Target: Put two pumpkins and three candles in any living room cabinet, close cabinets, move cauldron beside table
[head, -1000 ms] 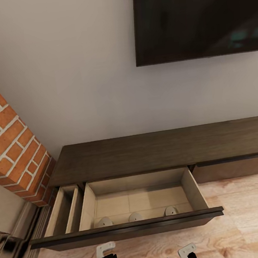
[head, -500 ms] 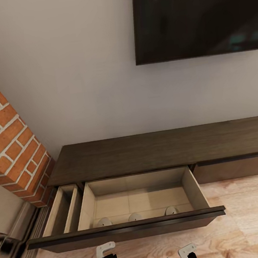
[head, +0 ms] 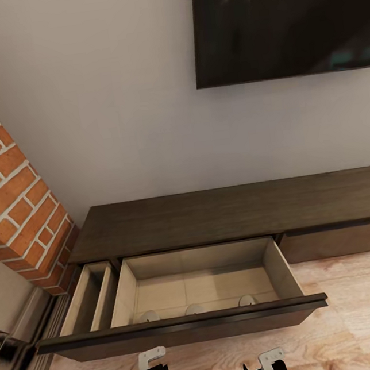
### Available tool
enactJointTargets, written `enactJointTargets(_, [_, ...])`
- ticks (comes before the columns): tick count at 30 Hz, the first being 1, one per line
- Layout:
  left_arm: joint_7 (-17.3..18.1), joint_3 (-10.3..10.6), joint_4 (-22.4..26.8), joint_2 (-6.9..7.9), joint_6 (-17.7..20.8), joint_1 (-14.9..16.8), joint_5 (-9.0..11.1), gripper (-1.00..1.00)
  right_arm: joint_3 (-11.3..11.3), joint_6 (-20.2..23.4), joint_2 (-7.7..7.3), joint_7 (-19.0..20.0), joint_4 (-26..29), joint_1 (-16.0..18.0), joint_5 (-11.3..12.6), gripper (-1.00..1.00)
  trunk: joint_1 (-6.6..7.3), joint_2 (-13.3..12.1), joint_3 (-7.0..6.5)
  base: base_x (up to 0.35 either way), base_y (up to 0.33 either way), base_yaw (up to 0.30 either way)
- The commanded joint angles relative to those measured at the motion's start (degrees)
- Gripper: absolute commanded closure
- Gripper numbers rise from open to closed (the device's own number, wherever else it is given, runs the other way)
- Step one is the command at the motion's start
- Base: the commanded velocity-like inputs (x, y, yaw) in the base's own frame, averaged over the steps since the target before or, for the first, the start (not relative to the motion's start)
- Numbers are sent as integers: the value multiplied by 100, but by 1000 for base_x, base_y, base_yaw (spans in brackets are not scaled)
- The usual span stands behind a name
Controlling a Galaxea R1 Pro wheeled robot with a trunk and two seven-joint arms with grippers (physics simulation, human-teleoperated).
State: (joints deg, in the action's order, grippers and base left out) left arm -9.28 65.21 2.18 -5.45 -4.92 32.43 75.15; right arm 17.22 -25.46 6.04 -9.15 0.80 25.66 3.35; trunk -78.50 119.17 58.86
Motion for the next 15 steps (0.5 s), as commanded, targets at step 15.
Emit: enactJointTargets(15, [5, -8, -7, 8, 20, 0, 0, -100, 1, -149, 116, -78, 26, 0, -1, -100, -88, 162, 65, 0, 0, 3])
